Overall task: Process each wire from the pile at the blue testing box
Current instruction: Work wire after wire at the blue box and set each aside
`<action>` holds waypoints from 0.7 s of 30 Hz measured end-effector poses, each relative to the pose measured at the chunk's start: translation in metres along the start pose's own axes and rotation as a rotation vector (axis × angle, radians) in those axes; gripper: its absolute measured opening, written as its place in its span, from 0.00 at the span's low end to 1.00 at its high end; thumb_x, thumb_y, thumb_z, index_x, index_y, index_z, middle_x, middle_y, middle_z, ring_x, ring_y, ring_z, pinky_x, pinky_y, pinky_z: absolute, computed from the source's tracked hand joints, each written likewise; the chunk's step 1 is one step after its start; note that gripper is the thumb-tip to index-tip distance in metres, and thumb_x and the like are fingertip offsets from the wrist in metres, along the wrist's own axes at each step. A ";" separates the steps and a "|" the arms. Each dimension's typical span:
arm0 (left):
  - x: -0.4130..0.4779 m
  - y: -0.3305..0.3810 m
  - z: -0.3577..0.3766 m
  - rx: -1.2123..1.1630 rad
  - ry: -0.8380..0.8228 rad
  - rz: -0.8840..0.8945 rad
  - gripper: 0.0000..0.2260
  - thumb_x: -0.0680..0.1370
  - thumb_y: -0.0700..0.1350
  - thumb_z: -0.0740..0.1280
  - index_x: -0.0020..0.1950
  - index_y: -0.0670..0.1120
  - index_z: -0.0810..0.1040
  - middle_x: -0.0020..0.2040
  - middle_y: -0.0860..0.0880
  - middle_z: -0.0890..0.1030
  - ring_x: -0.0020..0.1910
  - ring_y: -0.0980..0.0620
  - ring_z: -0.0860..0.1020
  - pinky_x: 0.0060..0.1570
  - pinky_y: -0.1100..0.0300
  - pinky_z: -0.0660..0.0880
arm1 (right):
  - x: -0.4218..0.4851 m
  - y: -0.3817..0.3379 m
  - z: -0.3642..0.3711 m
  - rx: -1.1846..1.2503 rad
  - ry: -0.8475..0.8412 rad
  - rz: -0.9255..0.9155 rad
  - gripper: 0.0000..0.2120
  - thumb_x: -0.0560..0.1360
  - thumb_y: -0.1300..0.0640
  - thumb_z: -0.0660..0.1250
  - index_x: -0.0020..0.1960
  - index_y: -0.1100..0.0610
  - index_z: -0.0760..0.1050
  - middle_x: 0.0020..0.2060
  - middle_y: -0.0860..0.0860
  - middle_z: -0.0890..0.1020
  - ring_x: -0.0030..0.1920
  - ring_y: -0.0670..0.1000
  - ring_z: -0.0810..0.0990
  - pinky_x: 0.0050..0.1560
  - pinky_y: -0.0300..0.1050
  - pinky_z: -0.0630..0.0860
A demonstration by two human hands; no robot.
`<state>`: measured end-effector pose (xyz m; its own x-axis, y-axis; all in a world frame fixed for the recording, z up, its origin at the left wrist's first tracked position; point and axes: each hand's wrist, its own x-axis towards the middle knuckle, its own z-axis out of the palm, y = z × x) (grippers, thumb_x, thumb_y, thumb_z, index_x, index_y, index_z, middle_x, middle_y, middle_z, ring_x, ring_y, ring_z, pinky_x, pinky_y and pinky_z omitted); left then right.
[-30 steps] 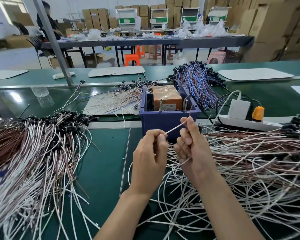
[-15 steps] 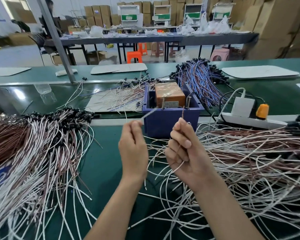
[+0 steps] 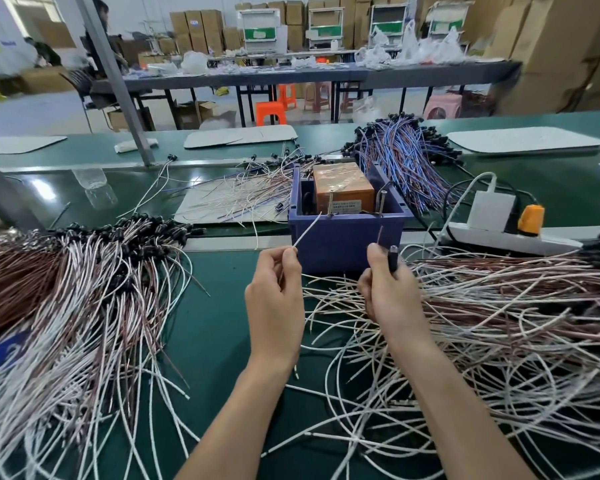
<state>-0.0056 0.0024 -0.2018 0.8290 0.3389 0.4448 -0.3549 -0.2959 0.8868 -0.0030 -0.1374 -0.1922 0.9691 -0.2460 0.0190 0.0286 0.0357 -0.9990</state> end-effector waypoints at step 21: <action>-0.005 0.002 0.012 0.045 -0.017 0.043 0.07 0.85 0.50 0.60 0.51 0.52 0.76 0.30 0.60 0.75 0.27 0.58 0.69 0.29 0.68 0.65 | 0.025 -0.008 -0.003 -0.123 0.219 -0.248 0.09 0.83 0.48 0.63 0.47 0.51 0.73 0.27 0.46 0.79 0.26 0.39 0.74 0.30 0.30 0.68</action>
<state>-0.0051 -0.0111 -0.2039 0.8207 0.3096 0.4802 -0.3712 -0.3500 0.8601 0.0207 -0.1470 -0.1834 0.8603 -0.4349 0.2658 0.2139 -0.1653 -0.9628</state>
